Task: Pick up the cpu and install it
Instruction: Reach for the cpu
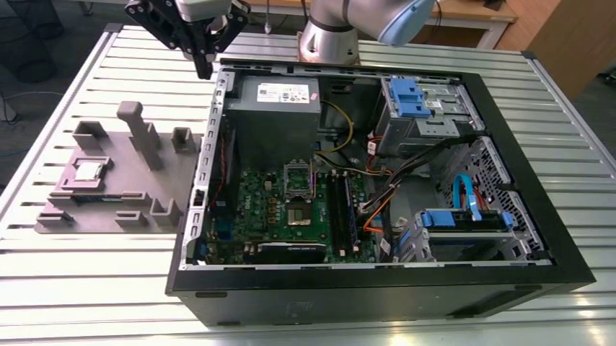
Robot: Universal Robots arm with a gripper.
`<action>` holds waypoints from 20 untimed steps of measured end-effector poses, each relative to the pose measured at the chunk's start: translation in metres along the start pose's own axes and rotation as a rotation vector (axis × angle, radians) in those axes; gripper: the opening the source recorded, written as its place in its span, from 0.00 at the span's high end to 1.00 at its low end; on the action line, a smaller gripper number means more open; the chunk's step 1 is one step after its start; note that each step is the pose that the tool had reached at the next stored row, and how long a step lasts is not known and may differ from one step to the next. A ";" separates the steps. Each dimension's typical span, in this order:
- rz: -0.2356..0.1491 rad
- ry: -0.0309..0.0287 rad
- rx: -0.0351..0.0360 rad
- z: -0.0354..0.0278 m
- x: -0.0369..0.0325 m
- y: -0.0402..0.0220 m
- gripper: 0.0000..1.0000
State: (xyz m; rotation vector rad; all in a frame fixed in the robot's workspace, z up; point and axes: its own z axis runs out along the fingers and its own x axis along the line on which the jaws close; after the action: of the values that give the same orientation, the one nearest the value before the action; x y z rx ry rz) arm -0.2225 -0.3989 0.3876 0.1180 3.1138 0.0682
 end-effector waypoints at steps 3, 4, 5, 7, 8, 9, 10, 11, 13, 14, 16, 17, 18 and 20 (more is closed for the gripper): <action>0.000 0.0000 0.0000 0.0000 0.0016 -0.0001 0.90; 0.000 0.0000 0.0001 0.0000 0.0021 -0.0001 0.90; 0.000 0.0000 0.0001 0.0000 0.0026 -0.0002 0.90; 0.000 0.0000 0.0000 0.0000 0.0036 -0.0003 0.90; 0.000 0.0000 0.0000 0.0000 0.0042 -0.0003 0.90; 0.000 0.0000 0.0000 0.0000 0.0048 -0.0003 0.90; 0.000 0.0001 0.0001 0.0000 0.0053 -0.0004 0.90; 0.000 0.0000 0.0001 0.0000 0.0058 -0.0004 0.90; 0.000 0.0000 0.0000 0.0000 0.0067 -0.0005 0.90; 0.000 0.0000 0.0001 0.0000 0.0073 -0.0006 0.90; 0.000 0.0000 0.0001 0.0000 0.0084 -0.0006 0.90; 0.000 0.0001 0.0001 0.0000 0.0090 -0.0007 0.90; 0.000 0.0001 0.0000 0.0000 0.0096 -0.0007 0.90; 0.000 0.0000 0.0001 0.0000 0.0109 -0.0008 0.90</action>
State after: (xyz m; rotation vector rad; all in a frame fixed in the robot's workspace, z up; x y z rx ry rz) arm -0.2334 -0.3989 0.3874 0.1180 3.1138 0.0681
